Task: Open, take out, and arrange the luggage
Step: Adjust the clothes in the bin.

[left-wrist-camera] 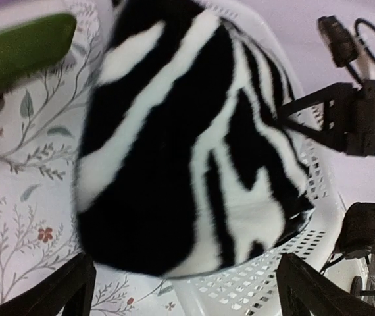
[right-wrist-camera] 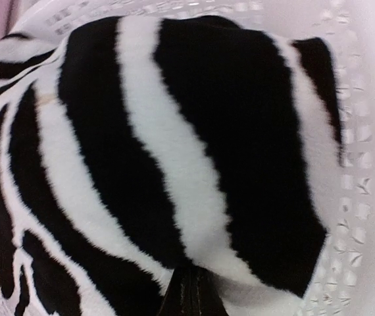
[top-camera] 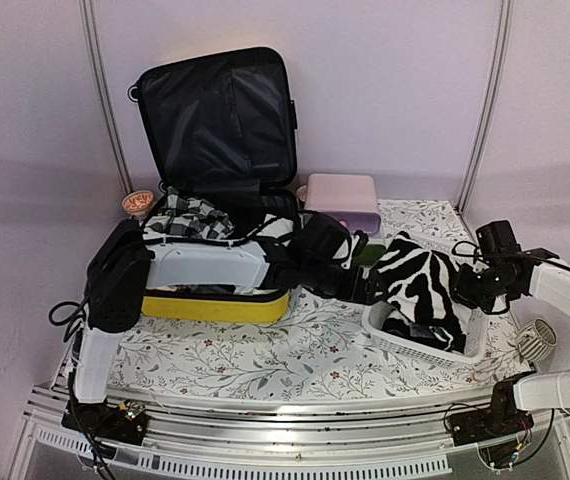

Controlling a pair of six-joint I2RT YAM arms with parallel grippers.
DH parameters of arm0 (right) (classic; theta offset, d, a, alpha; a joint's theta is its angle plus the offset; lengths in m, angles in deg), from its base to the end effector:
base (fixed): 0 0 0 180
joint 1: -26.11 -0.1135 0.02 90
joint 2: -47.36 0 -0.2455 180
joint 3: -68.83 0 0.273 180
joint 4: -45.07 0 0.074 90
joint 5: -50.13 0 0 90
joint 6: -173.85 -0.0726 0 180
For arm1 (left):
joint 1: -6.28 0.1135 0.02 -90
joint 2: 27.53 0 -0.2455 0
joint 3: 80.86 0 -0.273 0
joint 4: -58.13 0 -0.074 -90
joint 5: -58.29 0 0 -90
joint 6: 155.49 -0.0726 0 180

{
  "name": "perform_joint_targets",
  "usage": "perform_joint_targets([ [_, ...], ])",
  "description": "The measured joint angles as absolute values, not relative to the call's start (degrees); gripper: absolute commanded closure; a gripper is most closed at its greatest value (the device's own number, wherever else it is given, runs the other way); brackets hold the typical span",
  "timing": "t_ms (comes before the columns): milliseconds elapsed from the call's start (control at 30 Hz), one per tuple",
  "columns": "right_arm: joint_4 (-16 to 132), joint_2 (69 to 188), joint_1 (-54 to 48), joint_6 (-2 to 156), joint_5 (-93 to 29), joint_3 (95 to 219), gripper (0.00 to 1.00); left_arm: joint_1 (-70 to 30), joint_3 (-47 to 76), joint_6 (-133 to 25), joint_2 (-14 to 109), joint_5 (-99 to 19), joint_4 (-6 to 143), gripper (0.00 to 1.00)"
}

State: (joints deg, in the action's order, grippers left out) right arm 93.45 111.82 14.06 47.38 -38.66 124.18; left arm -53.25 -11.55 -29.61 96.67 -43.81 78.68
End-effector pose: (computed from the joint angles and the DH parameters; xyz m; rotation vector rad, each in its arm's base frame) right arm 0.2564 0.0563 0.1682 0.5446 2.5549 0.3381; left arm 0.2625 -0.4762 0.1716 0.6234 2.3189 -1.1127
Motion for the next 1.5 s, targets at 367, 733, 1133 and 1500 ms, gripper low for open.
perform_joint_targets([
  [367,94.80,111.54,21.21,48.26,-43.10,123.66,0.97,-53.97,-10.44,-26.51,99.62,-43.26,82.05,0.02],
  [733,91.74,111.47,18.91,57.87,-27.14,137.34,0.97,-53.25,2.17,-25.11,88.43,-43.11,74.42,0.03],
  [1133,84.57,124.76,6.02,56.48,-19.32,130.39,0.98,-50.19,7.29,-25.24,77.53,-40.77,69.90,0.03],
  [1500,87.26,124.85,5.88,55.62,-27.49,124.05,0.96,-48.79,8.03,-26.55,77.42,-39.96,70.18,0.02],
])
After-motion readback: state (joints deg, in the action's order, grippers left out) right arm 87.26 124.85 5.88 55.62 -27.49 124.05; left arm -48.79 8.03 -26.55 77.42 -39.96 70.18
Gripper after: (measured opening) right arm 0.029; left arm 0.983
